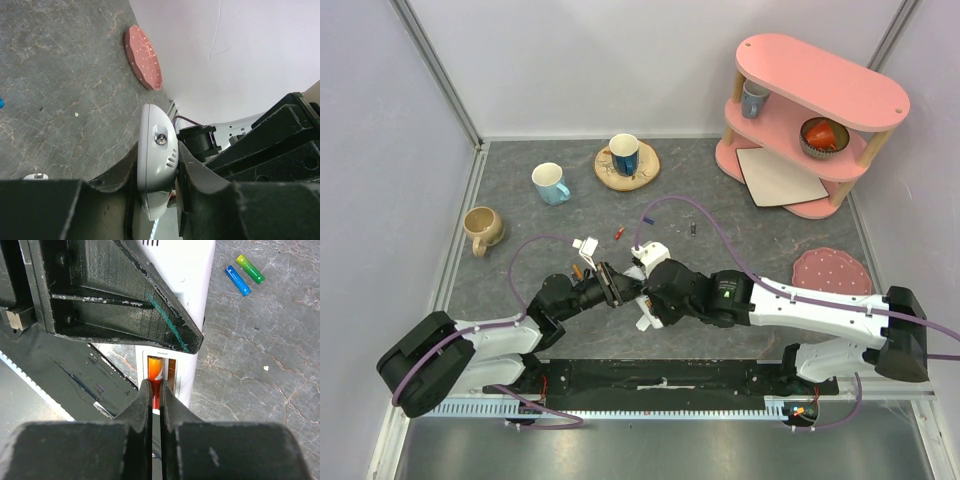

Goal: Load the batteries into the remote control

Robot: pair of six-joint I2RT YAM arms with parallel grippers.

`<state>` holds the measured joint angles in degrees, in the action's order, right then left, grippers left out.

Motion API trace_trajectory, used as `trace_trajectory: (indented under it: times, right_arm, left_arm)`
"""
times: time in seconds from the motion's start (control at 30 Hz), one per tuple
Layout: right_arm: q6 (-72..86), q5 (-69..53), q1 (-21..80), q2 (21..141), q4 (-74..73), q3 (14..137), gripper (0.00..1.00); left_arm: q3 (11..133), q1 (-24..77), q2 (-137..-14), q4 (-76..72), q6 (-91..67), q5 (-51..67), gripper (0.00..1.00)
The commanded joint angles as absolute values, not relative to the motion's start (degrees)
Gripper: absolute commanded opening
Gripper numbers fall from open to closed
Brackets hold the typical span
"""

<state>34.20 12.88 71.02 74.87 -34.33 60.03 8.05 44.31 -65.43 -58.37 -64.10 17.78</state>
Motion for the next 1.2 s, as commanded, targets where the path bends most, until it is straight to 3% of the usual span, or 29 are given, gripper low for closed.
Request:
trace_trajectory:
  times: [0.0,0.57,0.87,1.17]
  right_arm:
    - [35.2,13.2,70.9,77.2,-32.4,62.6,0.06]
    - [35.8,12.9,70.8,77.8,-36.7,63.9,0.17]
    - [34.2,12.2,70.8,79.0,-40.3,65.4,0.13]
    - [33.9,15.0,70.8,79.5,-42.1,66.9,0.10]
  left_arm:
    - [9.7,45.9,-61.9,-67.9,-68.8,20.9,0.02]
    - [9.8,45.8,-59.9,-64.5,-67.6,19.3,0.02]
    - [10.2,45.9,-59.1,-64.2,-69.5,18.2,0.02]
    - [9.8,45.9,-65.2,-77.9,-80.8,17.8,0.02]
